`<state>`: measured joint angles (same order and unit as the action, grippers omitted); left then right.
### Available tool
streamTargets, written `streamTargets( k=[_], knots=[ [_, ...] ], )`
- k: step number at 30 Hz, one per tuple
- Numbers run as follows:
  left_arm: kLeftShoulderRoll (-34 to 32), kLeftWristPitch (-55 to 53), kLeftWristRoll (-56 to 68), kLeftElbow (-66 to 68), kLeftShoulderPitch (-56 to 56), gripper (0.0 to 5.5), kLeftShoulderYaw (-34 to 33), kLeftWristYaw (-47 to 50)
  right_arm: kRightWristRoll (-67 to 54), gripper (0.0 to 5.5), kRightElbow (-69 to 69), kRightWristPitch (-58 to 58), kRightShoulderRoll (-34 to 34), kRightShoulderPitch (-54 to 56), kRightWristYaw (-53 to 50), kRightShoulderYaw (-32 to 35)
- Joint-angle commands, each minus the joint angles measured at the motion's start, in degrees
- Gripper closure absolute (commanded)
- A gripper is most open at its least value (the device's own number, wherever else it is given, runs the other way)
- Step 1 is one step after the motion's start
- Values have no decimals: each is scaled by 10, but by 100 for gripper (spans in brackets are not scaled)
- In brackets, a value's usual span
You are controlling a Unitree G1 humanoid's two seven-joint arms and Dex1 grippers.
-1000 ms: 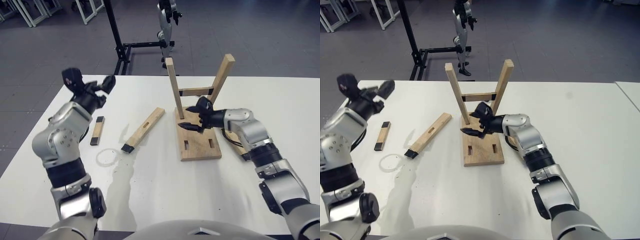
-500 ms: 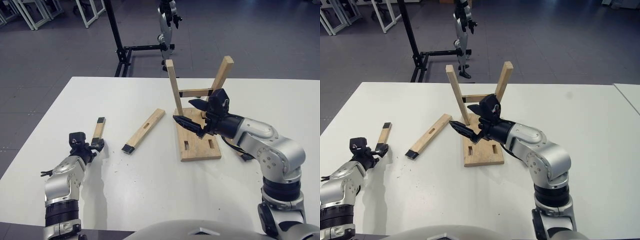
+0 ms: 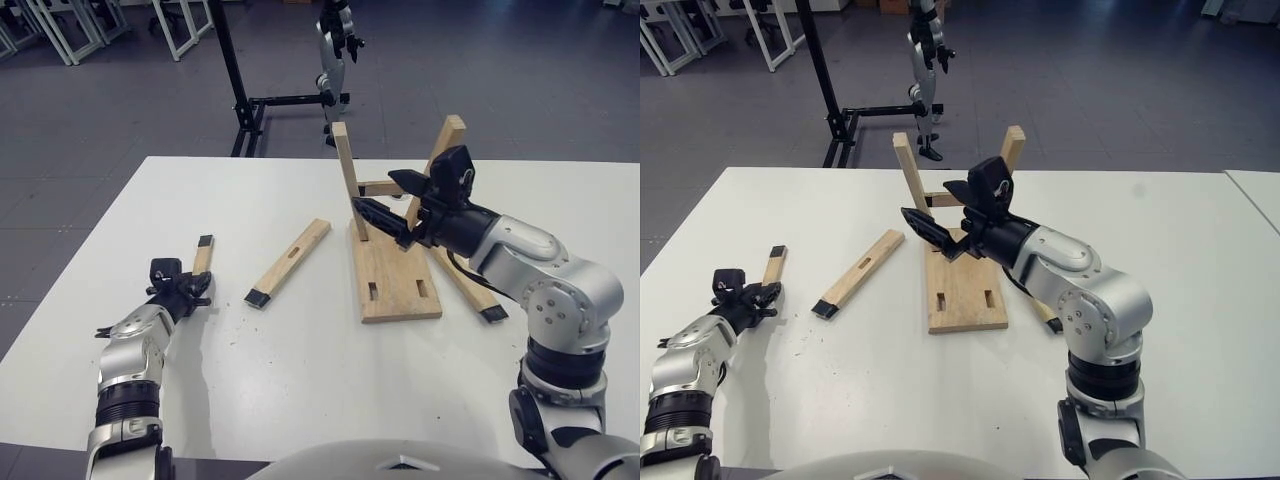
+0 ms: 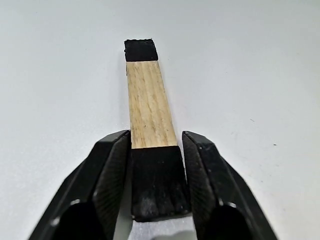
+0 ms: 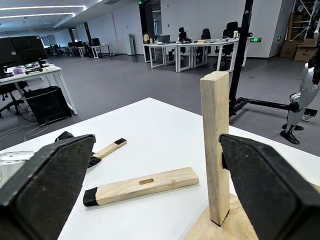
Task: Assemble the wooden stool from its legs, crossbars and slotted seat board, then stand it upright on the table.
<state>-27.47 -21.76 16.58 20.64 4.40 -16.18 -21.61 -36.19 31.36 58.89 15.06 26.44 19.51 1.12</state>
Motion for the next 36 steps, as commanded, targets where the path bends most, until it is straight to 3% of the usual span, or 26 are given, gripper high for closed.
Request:
streamTargets(
  k=[1, 5, 10, 13, 19, 32, 36],
  knots=[
    [50, -34, -26, 51, -76, 419, 30, 30, -5, 91, -9, 5, -4, 23, -16, 9],
    [80, 5, -23, -22, -97, 419, 41, 56, -22, 91, -19, 18, -17, 29, -30, 24],
    [147, 87, -7, -321, -71, 419, 52, 121, -159, 91, -74, 107, -81, 56, -39, 81],
    [150, 94, -28, -415, -51, 419, 69, 131, -250, 91, -166, 163, -114, 111, -63, 133],
    [135, 63, -55, -548, -33, 419, 146, 112, -323, 91, -344, 182, -111, 224, -91, 201],
    [153, 24, -57, -586, -1, 419, 242, 92, -317, 91, -440, 137, -111, 287, -60, 185],
    [156, 27, -61, -581, -7, 419, 252, 90, -326, 174, -454, 114, -122, 287, -63, 191]
  ],
)
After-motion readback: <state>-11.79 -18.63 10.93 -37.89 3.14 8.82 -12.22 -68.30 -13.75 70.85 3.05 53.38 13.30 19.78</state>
